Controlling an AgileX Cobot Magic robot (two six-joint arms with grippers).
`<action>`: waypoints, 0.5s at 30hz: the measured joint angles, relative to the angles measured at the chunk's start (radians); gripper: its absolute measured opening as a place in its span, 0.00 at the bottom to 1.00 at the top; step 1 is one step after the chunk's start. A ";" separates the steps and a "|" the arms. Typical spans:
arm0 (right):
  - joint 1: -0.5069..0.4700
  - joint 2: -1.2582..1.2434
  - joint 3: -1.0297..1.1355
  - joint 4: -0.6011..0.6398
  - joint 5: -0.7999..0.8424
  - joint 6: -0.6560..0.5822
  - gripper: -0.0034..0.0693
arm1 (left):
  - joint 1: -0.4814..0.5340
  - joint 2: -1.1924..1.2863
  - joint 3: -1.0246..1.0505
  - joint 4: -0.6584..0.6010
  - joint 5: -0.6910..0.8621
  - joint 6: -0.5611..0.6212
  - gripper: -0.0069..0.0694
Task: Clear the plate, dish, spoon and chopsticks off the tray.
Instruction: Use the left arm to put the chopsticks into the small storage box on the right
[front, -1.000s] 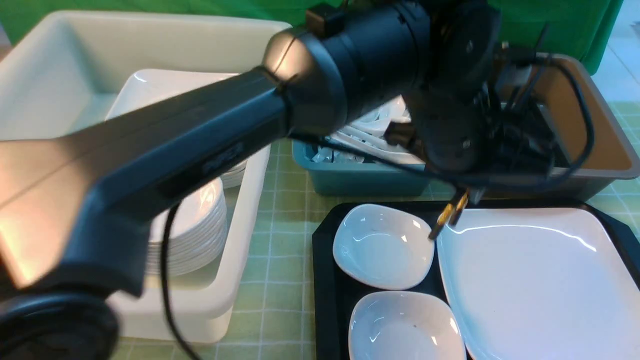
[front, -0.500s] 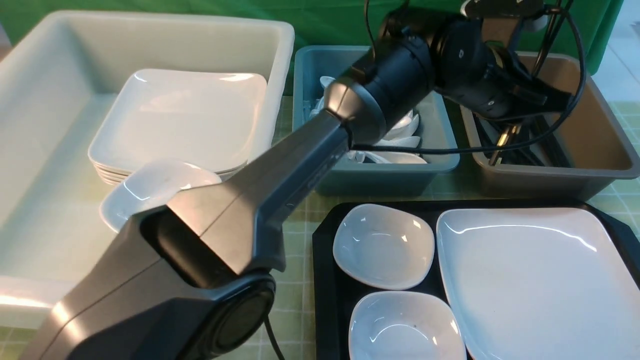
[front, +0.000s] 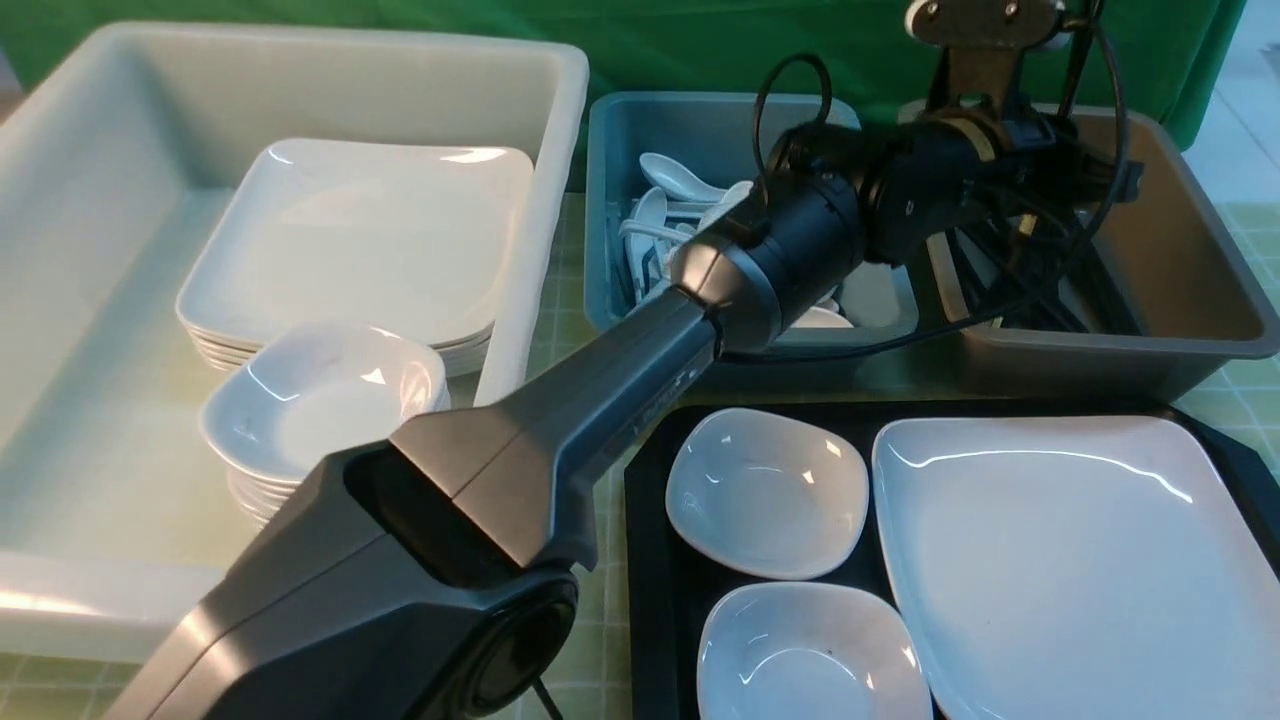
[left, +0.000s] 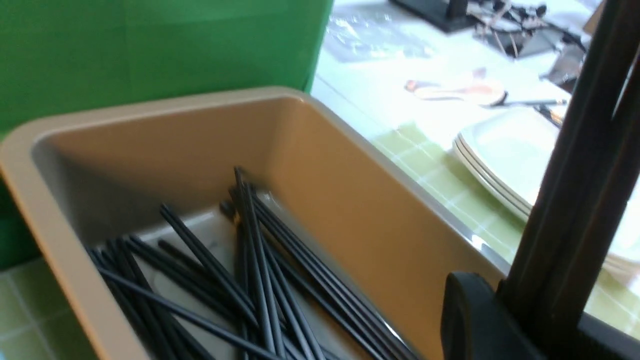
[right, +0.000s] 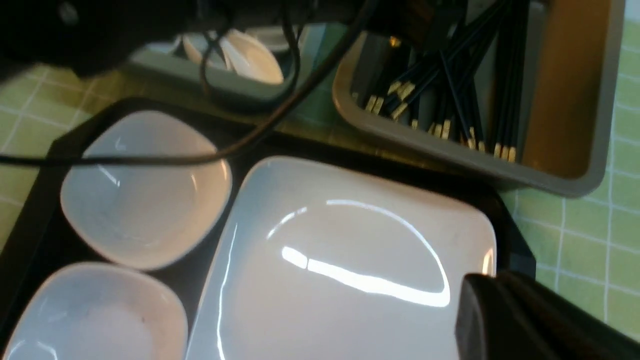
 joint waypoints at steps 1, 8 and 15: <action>0.000 0.000 0.000 0.000 -0.015 0.000 0.06 | 0.000 0.006 0.000 0.000 -0.010 0.000 0.11; 0.000 0.000 0.000 0.000 -0.068 0.006 0.06 | 0.000 0.039 0.000 0.000 -0.050 0.005 0.12; 0.000 0.000 0.000 0.000 -0.077 0.006 0.06 | 0.000 0.071 0.000 0.018 -0.009 0.008 0.30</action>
